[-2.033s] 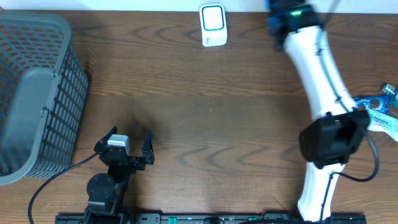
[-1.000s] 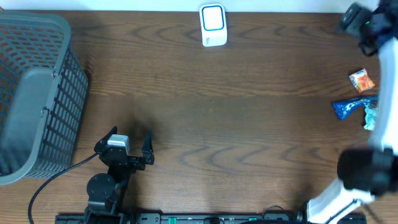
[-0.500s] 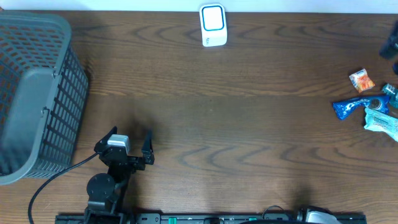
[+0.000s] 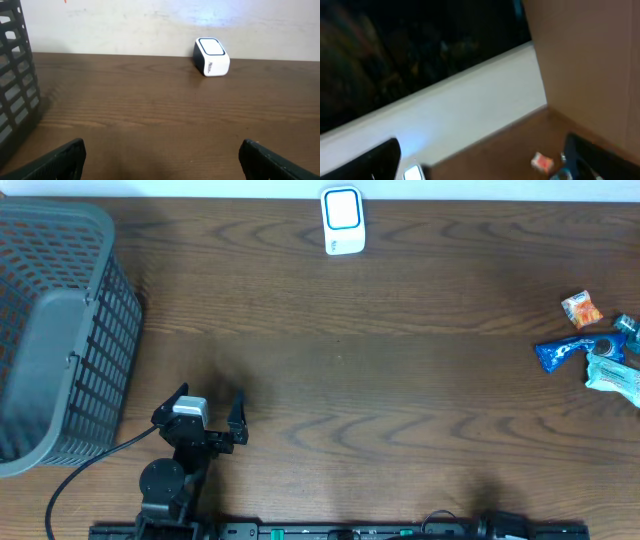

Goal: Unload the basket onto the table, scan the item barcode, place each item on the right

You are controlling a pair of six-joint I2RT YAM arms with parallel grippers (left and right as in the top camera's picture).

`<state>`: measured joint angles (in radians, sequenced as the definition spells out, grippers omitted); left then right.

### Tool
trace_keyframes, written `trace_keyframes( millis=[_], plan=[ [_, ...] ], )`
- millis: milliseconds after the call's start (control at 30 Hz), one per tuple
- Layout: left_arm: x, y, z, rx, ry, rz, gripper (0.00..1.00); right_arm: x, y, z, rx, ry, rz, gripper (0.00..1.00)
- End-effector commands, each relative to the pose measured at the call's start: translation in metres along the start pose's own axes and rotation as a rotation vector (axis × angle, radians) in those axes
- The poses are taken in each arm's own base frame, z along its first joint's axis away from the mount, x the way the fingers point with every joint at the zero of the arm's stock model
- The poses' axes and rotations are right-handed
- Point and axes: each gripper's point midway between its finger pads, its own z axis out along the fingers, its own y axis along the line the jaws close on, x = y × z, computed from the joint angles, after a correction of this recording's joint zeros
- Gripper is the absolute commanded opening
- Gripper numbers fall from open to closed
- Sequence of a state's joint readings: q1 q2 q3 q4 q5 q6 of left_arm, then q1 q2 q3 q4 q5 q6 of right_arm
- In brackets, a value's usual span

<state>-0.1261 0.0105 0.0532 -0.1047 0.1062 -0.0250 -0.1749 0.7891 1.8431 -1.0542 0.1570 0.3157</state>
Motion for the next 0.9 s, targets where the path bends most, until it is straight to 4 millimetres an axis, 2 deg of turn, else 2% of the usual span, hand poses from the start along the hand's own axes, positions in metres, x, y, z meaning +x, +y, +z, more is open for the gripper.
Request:
trace_keyframes(
  millis=[0,167,200,333,467,633,833,867],
  plan=[
    [0.013,-0.002,0.001,0.015,0.039,0.004,0.98,0.02,-0.004,-0.012,-0.047,-0.049,-0.079,0.99],
    [0.013,-0.002,0.001,0.015,0.039,0.004,0.98,0.061,-0.011,-0.013,-0.105,-0.1,-0.106,0.99],
    [0.013,-0.002,0.001,0.015,0.039,0.004,0.98,0.079,-0.014,-0.007,-0.117,-0.107,-0.114,0.99],
    [0.013,-0.002,0.001,0.015,0.039,0.004,0.98,0.126,-0.017,0.01,-0.162,-0.104,-0.138,0.99],
    [0.013,-0.002,0.001,0.015,0.039,0.004,0.98,0.184,-0.019,0.033,-0.201,-0.052,-0.147,0.99],
    [0.013,-0.002,0.001,0.015,0.039,0.004,0.98,0.251,-0.014,0.06,-0.301,-0.059,-0.135,0.99],
    [0.013,-0.002,0.001,0.015,0.039,0.004,0.98,0.295,-0.025,0.072,-0.304,-0.075,-0.124,0.99],
    [0.013,-0.002,0.001,0.015,0.039,0.004,0.98,0.311,-0.029,0.076,-0.297,-0.05,-0.129,0.99]
  ],
)
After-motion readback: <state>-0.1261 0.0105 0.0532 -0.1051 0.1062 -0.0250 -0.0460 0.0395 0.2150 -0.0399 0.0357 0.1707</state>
